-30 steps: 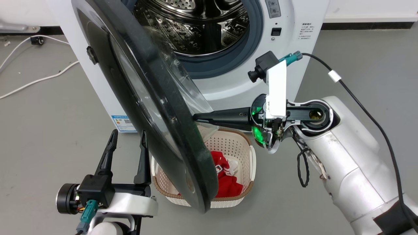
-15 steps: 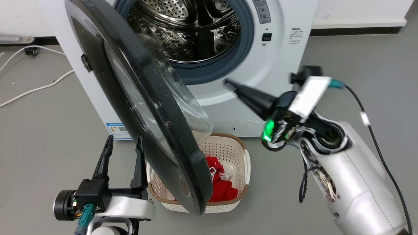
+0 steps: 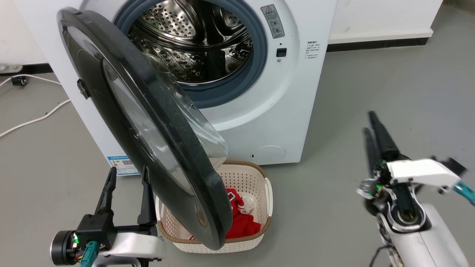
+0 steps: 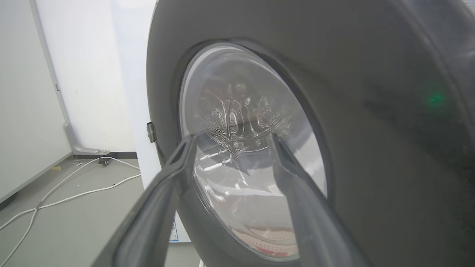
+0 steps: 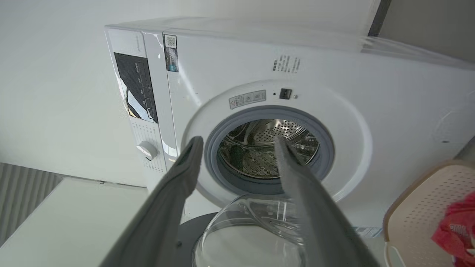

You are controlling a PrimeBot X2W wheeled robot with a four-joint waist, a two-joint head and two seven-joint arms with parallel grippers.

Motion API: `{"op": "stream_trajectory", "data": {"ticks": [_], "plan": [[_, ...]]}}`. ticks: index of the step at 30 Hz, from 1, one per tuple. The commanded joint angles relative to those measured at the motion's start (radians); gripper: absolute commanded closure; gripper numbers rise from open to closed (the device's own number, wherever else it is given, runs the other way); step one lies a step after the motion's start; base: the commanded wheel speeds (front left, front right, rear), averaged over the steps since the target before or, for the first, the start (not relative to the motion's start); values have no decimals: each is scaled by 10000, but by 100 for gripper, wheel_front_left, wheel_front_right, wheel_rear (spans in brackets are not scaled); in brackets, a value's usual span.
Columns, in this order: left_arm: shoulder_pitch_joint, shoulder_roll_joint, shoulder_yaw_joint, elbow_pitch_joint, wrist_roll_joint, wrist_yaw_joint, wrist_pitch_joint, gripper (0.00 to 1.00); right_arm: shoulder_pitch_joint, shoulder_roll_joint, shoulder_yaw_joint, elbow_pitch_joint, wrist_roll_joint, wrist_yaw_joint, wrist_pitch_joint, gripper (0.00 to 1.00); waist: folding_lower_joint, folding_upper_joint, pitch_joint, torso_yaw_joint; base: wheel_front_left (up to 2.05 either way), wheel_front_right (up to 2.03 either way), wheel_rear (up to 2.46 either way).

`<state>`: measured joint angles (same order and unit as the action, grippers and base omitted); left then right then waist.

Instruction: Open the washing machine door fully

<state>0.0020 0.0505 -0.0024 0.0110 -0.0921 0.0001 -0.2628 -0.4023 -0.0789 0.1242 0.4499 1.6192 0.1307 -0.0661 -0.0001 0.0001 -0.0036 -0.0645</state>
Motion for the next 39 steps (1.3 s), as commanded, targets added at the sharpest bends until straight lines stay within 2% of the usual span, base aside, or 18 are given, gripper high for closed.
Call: {"op": "stream_trajectory", "data": {"ticks": [1,4,7,8,10,12,15,17,20,23,28,39], "plan": [[161,-5,27,25,43,-10,-28,0,220,-220,-41,4,-569,0,-599,0,1,-1,-32,-24,0,0,0],[159,-2,60,17,35,9,-28,0,547,-488,-1,-115,-1871,0,-1646,0,1,-1,-66,-36,0,0,0],[193,-5,77,13,16,38,-28,0,840,-843,-225,-324,-3889,0,-1963,0,1,-1,-100,-31,0,0,0],[206,-2,89,2,11,49,-28,0,925,-851,-610,-515,-4732,0,-1985,0,1,-1,-111,-33,0,0,0],[215,-5,91,-21,1,68,-28,0,1212,-610,-1353,-1124,-6616,0,-1993,0,1,-1,-126,-29,0,0,0],[223,-2,102,-34,2,57,-28,0,1596,-458,-1914,-1956,-9110,0,-1979,0,1,-1,-139,-11,0,0,0],[234,-4,94,-43,15,49,-28,0,2209,-129,-2243,-3294,-12352,-1,-1984,0,1,-1,-166,23,0,0,0],[238,-2,102,-52,26,51,-28,0,2636,65,-2184,-3992,-13875,-1,-1985,0,1,-1,-183,45,0,0,0],[207,-2,91,-75,58,53,-28,0,3202,237,-1999,-4643,-15249,-3,-1986,0,1,-1,-184,86,0,0,0],[149,-2,99,-86,88,32,-28,0,3770,296,-1758,-4836,-15779,-1,-1985,0,1,-1,-180,139,0,0,0],[72,-4,113,-104,121,17,-28,0,4365,295,-1518,-4464,-15384,-3,-1987,0,1,-1,-153,195,0,0,0],[39,-4,21,-44,91,-36,-28,0,4234,296,-1621,-4134,-15020,-3,-1988,0,1,-1,-93,251,0,0,0]]}}
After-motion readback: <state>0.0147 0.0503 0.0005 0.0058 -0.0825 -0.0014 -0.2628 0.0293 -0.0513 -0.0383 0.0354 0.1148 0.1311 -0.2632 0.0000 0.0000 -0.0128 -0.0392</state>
